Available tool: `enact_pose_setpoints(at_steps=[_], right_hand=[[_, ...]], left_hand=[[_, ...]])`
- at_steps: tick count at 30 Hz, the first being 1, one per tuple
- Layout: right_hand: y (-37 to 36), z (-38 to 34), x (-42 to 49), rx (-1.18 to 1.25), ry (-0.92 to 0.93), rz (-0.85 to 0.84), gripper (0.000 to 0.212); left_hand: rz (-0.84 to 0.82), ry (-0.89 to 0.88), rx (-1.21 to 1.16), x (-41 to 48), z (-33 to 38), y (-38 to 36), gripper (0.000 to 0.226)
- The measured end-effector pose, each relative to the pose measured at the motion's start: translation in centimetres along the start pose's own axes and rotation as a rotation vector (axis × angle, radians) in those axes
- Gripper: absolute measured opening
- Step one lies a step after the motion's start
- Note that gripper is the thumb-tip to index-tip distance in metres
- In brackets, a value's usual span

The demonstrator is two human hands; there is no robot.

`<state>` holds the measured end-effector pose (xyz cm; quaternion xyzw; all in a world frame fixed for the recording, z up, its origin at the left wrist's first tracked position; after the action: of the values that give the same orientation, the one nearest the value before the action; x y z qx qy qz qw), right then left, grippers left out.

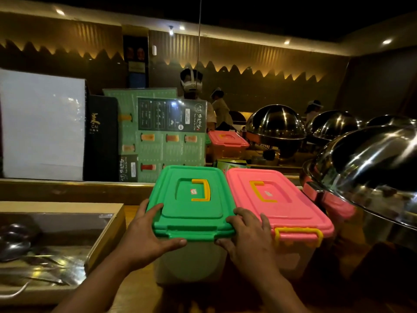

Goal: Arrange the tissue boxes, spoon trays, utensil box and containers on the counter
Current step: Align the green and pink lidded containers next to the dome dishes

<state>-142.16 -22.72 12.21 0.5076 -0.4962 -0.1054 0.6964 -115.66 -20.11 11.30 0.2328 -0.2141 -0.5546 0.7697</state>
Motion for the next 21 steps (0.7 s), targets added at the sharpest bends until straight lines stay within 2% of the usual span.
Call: enact_pose_setpoints(at_steps=[9, 12, 15, 18, 21], right_hand=[[0.8, -0.4, -0.2, 0.045, -0.02, 0.012, 0.058], [2.8, -2.8, 0.3, 0.125, 0.032, 0.169, 0.06], [3.2, -8.4, 0.6, 0.3, 0.164, 0.339, 0.044], [-0.3, -14.9, 0.6, 0.524, 0.251, 0.26, 0.032], [-6.6, -19.1, 0.7, 0.628, 0.136, 0.045, 0.043]], left_hand=[[-0.046, 0.005, 0.005, -0.2, 0.6, 0.0, 0.131], [-0.065, 0.012, 0.081, -0.9, 0.8, 0.9, 0.128], [-0.02, -0.02, 0.165, -2.1, -0.9, 3.9, 0.114], [0.065, -0.023, 0.168, -3.1, -4.5, 9.6, 0.095], [0.271, 0.038, 0.124, -3.4, -10.7, 17.8, 0.078]])
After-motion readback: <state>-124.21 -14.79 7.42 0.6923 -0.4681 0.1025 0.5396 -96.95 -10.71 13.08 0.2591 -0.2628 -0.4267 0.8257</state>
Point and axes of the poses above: each hand's wrist, its own x-axis towards the middle knuckle, its own y-axis out of the back of the hand, z = x × y, the point moved 6 cm from there along x, towards the middle knuckle, and after that the axes turned 15 degrees about y, right-handed, at the moved point
